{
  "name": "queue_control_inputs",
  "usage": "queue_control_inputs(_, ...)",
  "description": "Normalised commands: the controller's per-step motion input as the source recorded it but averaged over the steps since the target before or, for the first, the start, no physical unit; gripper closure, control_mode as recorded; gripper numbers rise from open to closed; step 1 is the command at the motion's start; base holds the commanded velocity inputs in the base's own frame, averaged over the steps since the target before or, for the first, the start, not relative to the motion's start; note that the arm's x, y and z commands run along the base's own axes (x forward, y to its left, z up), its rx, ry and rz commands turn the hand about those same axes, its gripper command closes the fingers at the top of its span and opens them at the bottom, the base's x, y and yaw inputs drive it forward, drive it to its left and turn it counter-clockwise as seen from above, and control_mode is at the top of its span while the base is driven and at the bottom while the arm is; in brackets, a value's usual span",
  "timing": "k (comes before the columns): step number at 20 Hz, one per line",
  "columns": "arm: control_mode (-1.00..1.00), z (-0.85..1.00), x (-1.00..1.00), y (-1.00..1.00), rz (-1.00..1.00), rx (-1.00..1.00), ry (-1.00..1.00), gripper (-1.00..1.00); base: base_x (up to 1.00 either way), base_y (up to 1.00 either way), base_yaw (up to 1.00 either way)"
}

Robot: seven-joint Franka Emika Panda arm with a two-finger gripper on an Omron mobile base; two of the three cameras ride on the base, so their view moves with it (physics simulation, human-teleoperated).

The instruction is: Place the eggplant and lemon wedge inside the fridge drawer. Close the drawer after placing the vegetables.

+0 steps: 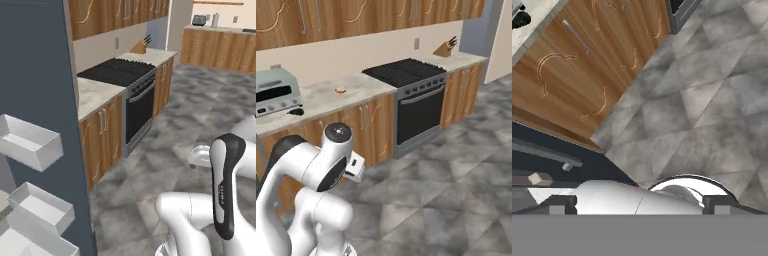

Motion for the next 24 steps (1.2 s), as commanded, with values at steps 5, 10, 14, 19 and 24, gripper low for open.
queue_control_inputs(5, 1.00, 0.00, 0.00, 0.00, 0.00, 0.00, 0.00, -1.00, 1.00, -0.42, 0.31)
queue_control_inputs(10, 1.00, 0.00, 0.00, 0.00, 0.00, 0.00, 0.00, -1.00, 1.00, -0.03, 0.61)
queue_control_inputs(14, 1.00, 0.00, 0.00, 0.00, 0.00, 0.00, 0.00, -1.00, 1.00, -0.28, 0.61)
queue_control_inputs(19, 1.00, 0.00, 0.00, 0.00, 0.00, 0.00, 0.00, -1.00, 1.00, -0.14, 0.62)
queue_control_inputs(24, 1.00, 0.00, 0.00, 0.00, 0.00, 0.00, 0.00, -1.00, 0.81, 0.02, 0.59)
